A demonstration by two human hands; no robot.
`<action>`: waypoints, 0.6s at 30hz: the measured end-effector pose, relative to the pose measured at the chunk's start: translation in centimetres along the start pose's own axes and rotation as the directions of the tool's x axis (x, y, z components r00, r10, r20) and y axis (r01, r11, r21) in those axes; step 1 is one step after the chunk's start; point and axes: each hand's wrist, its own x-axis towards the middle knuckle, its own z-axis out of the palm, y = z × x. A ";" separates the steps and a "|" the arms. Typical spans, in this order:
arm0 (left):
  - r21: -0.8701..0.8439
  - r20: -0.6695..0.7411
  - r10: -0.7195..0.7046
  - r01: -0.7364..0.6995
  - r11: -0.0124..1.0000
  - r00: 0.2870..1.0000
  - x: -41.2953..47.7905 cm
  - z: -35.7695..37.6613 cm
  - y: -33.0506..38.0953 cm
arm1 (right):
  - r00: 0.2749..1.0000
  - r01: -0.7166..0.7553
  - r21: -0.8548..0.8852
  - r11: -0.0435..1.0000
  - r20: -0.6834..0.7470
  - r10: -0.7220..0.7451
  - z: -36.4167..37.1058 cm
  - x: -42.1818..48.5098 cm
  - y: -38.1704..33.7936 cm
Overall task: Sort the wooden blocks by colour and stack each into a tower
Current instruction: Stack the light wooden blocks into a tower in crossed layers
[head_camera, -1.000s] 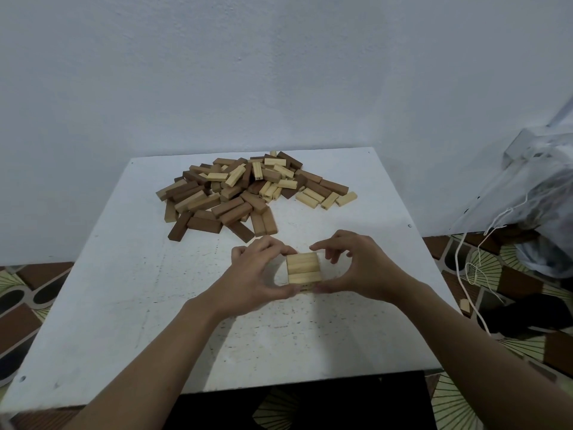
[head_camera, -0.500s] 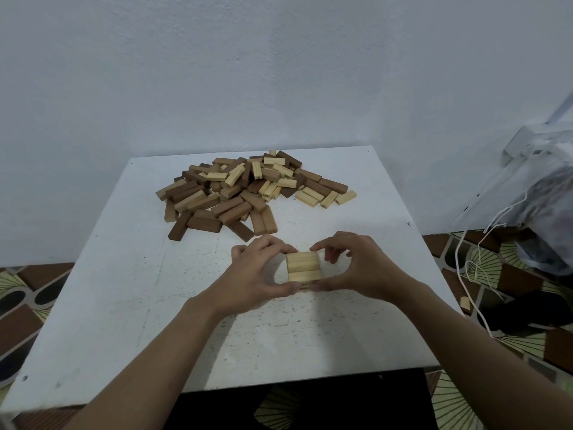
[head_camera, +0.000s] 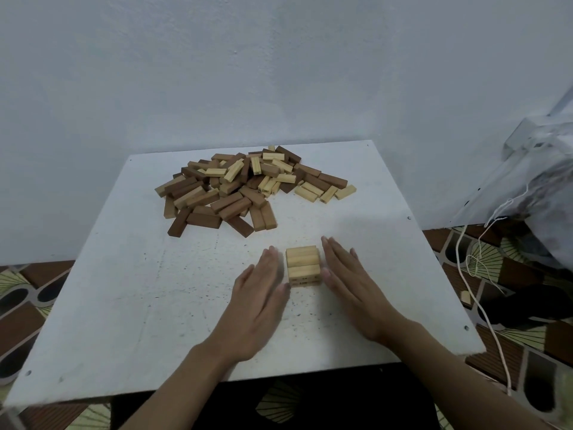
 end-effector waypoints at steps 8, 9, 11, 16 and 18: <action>0.317 0.024 0.039 -0.044 0.947 0.999 0.4 1.0 -0.8 | 0.996 0.078 -0.191 0.979 0.048 -0.070 0.7 0.1 0.2; 0.340 0.025 0.043 -0.049 0.939 0.999 0.4 1.2 -1.0 | 0.996 0.081 -0.200 0.976 0.050 -0.073 0.7 0.1 0.2; 0.371 0.021 0.051 -0.055 0.927 0.998 0.4 1.4 -1.4 | 0.996 0.085 -0.219 0.972 0.054 -0.075 0.8 0.1 0.2; 0.419 0.028 0.056 -0.063 0.906 0.998 0.5 1.5 -1.5 | 0.995 0.088 -0.230 0.969 0.056 -0.077 0.9 0.2 0.3; 0.447 0.031 0.060 -0.068 0.892 0.998 0.5 1.6 -1.5 | 0.996 0.084 -0.235 0.968 0.056 -0.073 0.9 0.2 0.2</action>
